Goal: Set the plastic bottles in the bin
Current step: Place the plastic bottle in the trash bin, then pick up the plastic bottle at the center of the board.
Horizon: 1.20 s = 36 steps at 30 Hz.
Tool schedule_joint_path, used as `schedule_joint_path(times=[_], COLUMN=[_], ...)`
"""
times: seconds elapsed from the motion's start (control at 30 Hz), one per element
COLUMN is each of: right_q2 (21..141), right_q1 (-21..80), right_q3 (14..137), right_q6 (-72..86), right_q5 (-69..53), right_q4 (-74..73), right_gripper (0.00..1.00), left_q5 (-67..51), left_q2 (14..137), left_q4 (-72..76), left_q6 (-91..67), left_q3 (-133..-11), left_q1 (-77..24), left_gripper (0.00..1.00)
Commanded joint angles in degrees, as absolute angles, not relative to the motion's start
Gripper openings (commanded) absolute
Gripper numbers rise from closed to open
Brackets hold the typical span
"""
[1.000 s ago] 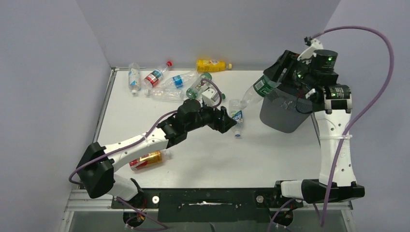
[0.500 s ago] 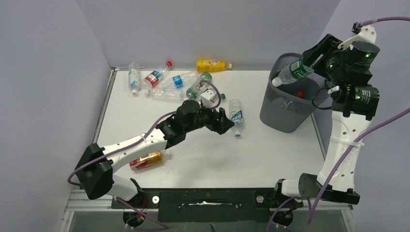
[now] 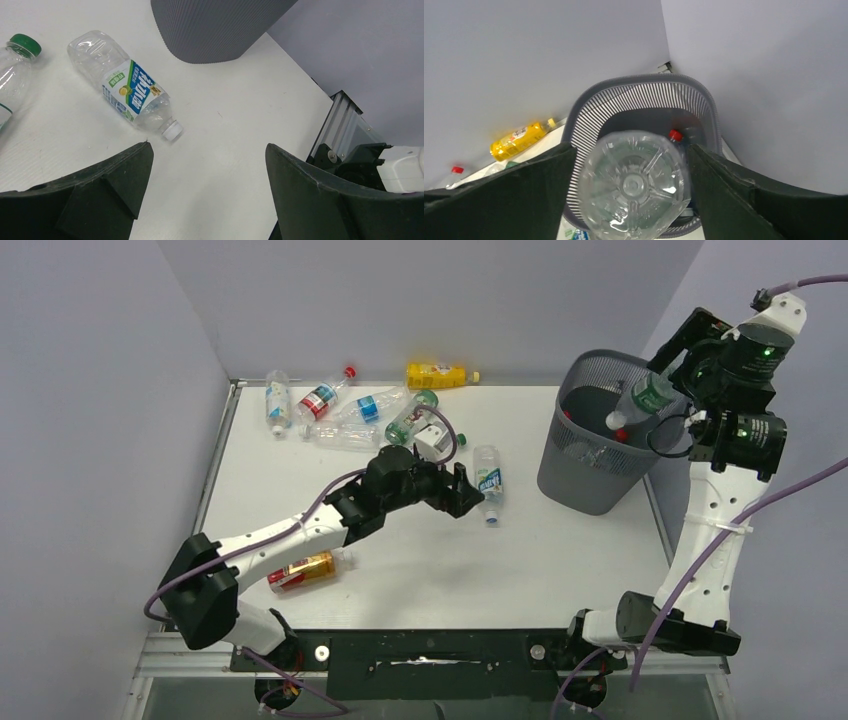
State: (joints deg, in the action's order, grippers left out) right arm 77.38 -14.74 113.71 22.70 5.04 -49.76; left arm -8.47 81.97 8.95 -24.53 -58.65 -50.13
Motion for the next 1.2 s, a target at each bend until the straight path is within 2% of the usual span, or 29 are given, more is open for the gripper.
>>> schedule_joint_path(times=[0.0, 0.2, 0.73, 1.17], right_q2=[79.3, 79.9, 71.2, 66.5], right_q1=[-15.3, -15.4, -12.0, -10.5], right_q3=[114.2, 117.1, 107.3, 100.9], right_q6=[21.3, 22.0, 24.7, 23.4], right_q5=[7.2, 4.3, -8.3, -12.6], right_q4=[-47.4, -49.6, -55.1, -56.6], right_gripper=[0.9, 0.98, 1.0, 1.0], left_q5=[-8.9, -7.0, 12.1, 17.9], left_q2=[85.3, 92.5, 113.7, 128.4], left_q4=[8.1, 2.8, -10.9, -16.4], left_q6=[-24.3, -26.2, -34.0, -37.0], left_q3=[-63.5, -70.6, -89.8, -103.6], left_q1=[-49.6, -49.6, -51.6, -53.5], left_gripper=[0.84, 0.84, 0.86, 0.86])
